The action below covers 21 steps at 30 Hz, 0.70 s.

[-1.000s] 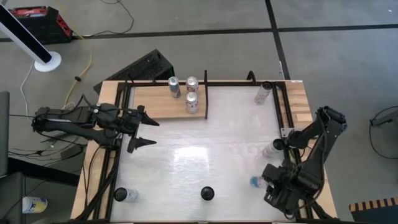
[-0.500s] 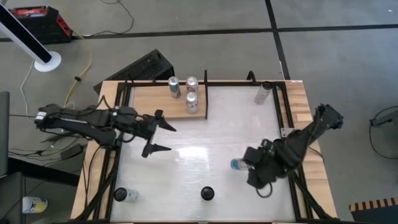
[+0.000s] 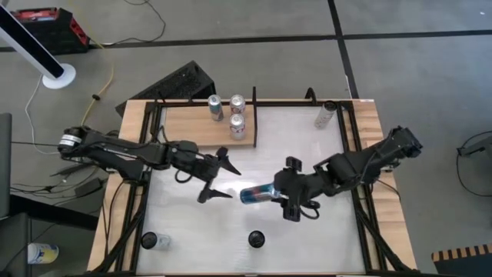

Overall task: Place canned beverage on shelf
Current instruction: Put the blue soda can on the shelf

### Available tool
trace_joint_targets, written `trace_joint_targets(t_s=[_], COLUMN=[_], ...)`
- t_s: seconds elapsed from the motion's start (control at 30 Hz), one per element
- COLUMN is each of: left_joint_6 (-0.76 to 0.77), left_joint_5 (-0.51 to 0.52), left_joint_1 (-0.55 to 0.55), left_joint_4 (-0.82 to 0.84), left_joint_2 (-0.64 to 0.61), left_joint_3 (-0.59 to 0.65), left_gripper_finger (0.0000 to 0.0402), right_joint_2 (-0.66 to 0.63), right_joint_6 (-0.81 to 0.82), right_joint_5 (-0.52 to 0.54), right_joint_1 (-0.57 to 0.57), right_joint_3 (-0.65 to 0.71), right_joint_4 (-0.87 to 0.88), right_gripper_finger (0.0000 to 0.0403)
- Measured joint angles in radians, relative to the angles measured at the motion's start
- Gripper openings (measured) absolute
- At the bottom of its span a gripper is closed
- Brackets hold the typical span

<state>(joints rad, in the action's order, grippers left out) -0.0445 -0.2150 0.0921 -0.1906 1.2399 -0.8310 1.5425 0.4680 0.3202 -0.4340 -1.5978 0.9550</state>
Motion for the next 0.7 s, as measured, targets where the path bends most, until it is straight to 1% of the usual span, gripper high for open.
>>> trace_joint_targets(t_s=[0.2,0.3,0.37,0.5,0.63,0.7], left_joint_6=[0.014,0.071,0.138,0.275,0.292,0.282], left_joint_5=[-0.007,-0.061,-0.105,-0.201,-0.223,-0.226], left_joint_1=[-0.008,-0.029,-0.047,-0.089,-0.103,-0.103], left_joint_4=[-0.079,-0.115,-0.115,-0.097,-0.054,-0.029], left_joint_2=[0.07,0.087,0.09,0.089,0.089,0.089], left_joint_3=[0.0,0.0,0.0,0.0,0.0,0.0], left_gripper_finger=[0.0366,0.0366,0.0366,0.0366,0.0366,0.0366], right_joint_2=[0.007,0.036,0.065,0.109,0.146,0.153], right_joint_6=[-0.108,-0.161,-0.217,-0.359,-0.457,-0.492], right_joint_5=[0.0,-0.003,-0.002,0.0,0.002,0.023], right_joint_1=[0.048,0.071,0.073,0.08,0.091,0.1], right_joint_3=[0.0,-0.001,0.0,0.0,0.0,0.0], right_joint_4=[-0.085,-0.095,-0.086,-0.132,-0.214,-0.232], right_gripper_finger=[0.026,0.026,0.026,0.026,0.026,0.026])
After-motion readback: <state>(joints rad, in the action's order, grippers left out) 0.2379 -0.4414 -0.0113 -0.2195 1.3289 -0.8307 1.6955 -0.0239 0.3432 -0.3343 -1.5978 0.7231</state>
